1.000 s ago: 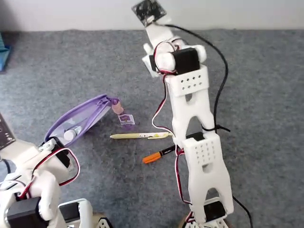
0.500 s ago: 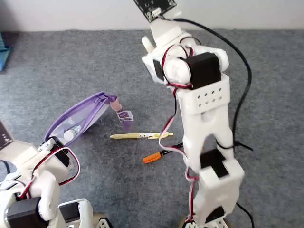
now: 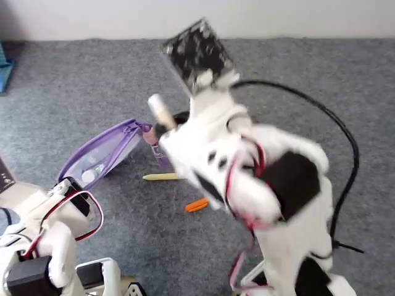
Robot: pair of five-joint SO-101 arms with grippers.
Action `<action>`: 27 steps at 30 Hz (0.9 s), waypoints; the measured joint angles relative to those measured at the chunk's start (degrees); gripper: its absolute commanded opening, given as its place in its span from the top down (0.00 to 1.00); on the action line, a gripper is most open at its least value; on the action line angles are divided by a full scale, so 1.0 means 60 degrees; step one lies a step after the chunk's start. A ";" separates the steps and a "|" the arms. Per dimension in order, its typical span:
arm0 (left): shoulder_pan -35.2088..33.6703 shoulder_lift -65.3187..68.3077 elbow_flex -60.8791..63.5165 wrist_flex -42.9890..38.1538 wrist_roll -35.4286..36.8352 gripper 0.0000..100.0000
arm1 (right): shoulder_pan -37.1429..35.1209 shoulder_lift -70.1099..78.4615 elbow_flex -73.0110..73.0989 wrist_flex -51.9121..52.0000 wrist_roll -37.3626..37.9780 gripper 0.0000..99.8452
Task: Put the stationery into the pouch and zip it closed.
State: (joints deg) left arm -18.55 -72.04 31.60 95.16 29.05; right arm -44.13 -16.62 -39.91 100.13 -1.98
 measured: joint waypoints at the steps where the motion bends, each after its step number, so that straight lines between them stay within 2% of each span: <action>1: 0.0059 0.0044 -0.0249 0.0147 0.0000 0.99 | -0.0278 -0.0176 0.0073 -0.0103 -0.0132 0.99; 8: 0.0396 0.1773 -0.1846 0.0718 0.0000 0.99 | -0.1538 -0.0396 0.0850 -0.3150 -0.0806 0.99; 17: 0.0440 0.2667 -0.2359 0.0718 0.0000 0.99 | -0.1626 -0.0396 0.3634 -0.8894 -0.0850 0.99; 24: 0.0440 0.2711 -0.2374 0.0718 0.0015 0.99 | -0.1626 -0.0381 0.6667 -1.3568 0.0176 0.99; 27: 0.0440 0.2711 -0.2374 0.0718 0.0029 0.99 | -0.1626 -0.0396 0.7575 -1.4330 0.0278 0.99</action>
State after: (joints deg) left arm -15.91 -55.78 17.36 99.47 29.23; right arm -53.89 -18.99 5.54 14.15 -0.31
